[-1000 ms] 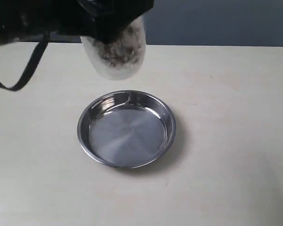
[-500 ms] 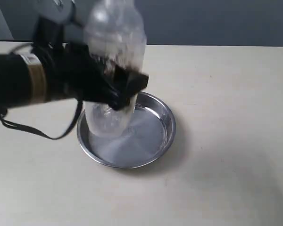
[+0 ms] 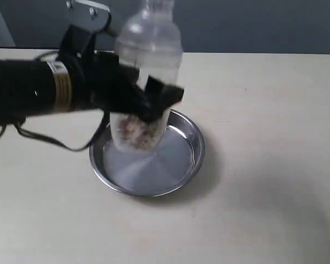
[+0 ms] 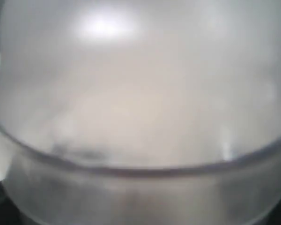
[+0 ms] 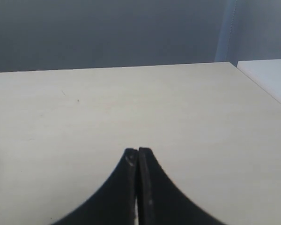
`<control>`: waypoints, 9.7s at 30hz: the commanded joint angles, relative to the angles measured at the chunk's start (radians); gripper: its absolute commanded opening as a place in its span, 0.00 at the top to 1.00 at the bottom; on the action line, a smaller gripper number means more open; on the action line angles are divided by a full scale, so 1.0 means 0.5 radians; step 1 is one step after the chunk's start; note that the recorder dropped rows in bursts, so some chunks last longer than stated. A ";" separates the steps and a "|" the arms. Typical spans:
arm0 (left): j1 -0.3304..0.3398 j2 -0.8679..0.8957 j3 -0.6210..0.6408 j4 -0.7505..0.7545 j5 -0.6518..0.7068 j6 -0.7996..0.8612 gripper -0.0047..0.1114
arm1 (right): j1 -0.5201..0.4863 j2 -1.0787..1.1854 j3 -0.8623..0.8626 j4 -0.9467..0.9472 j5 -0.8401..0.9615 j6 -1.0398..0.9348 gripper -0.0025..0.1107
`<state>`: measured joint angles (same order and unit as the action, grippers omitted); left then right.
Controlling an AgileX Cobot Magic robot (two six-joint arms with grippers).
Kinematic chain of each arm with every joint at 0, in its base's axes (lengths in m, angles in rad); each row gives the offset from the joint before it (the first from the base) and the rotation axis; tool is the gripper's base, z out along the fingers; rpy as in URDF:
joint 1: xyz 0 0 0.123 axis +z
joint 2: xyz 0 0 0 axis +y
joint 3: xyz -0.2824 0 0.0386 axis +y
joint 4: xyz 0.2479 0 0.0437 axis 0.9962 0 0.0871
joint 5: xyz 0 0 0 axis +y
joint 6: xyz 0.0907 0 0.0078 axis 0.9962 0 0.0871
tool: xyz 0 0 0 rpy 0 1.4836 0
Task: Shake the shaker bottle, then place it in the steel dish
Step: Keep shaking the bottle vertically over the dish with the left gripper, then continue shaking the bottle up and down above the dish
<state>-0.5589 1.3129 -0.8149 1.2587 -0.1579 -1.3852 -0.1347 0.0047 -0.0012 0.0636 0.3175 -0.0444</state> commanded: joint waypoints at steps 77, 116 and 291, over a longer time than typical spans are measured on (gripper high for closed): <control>-0.103 -0.389 0.033 -0.748 -0.255 0.870 0.96 | -0.007 -0.009 0.002 -0.005 -0.024 0.002 0.99; -0.239 -0.336 0.020 -0.839 0.218 0.851 0.96 | -0.007 -0.009 0.002 -0.005 -0.024 0.002 0.99; 0.049 -0.231 0.332 -1.988 -1.075 2.287 0.96 | -0.007 -0.009 0.002 -0.005 -0.024 0.002 0.99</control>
<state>-0.5569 1.2469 -0.5849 0.4221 -0.4927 -0.4093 -0.1347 0.0047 -0.0012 0.0636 0.3172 -0.0417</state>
